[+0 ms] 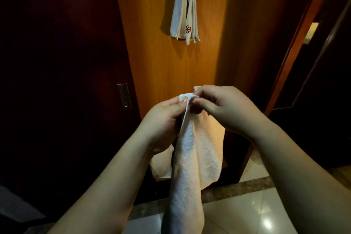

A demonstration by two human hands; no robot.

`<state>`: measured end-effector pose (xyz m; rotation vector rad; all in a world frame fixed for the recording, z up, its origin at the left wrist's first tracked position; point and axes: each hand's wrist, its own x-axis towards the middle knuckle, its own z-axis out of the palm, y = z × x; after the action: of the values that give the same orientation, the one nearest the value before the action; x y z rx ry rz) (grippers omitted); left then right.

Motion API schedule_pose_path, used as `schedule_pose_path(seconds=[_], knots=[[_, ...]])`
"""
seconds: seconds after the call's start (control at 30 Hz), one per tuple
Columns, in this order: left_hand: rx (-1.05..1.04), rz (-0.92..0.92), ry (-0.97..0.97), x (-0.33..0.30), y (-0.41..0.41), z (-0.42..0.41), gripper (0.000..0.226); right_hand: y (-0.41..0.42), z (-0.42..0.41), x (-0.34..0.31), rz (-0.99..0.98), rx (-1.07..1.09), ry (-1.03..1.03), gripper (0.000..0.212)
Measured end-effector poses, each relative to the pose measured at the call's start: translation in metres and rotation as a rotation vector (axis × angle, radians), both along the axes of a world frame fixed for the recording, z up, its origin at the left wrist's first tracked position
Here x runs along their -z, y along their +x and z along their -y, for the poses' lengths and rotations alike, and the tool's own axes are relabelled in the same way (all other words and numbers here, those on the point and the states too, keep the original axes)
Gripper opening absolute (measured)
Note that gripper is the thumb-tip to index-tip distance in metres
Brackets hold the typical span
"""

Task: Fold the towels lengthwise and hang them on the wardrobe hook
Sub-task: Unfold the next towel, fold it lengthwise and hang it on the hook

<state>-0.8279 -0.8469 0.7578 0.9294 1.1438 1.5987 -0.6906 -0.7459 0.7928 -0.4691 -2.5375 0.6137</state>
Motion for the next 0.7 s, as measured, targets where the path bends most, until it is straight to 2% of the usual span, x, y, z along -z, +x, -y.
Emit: schedule_pose_path(seconds=[0.07, 0.13, 0.3, 0.37, 0.47, 0.53, 0.7], knots=[[0.008, -0.027, -0.022, -0.006, -0.003, 0.001, 0.03, -0.002, 0.004, -0.009, 0.101, 0.037, 0.156, 0.01], [0.03, -0.052, -0.042, -0.011, -0.007, 0.003, 0.034, -0.003, 0.007, -0.019, 0.171, 0.048, 0.279, 0.016], [0.163, -0.054, -0.018, -0.017, -0.012, 0.006, 0.033, -0.01, 0.009, -0.028, 0.21, 0.069, 0.386, 0.028], [0.195, -0.106, -0.02, -0.018, -0.014, 0.009, 0.027, -0.012, 0.009, -0.03, 0.229, 0.079, 0.381, 0.026], [0.119, -0.296, -0.071, -0.015, -0.019, 0.009, 0.037, -0.016, 0.009, -0.032, 0.246, 0.079, 0.328, 0.025], [0.083, -0.407, -0.093, -0.013, -0.021, 0.009, 0.03, -0.018, 0.009, -0.034, 0.254, 0.069, 0.249, 0.023], [0.079, -0.446, -0.125, -0.008, -0.025, 0.009, 0.018, -0.022, 0.007, -0.034, 0.315, 0.097, 0.047, 0.027]])
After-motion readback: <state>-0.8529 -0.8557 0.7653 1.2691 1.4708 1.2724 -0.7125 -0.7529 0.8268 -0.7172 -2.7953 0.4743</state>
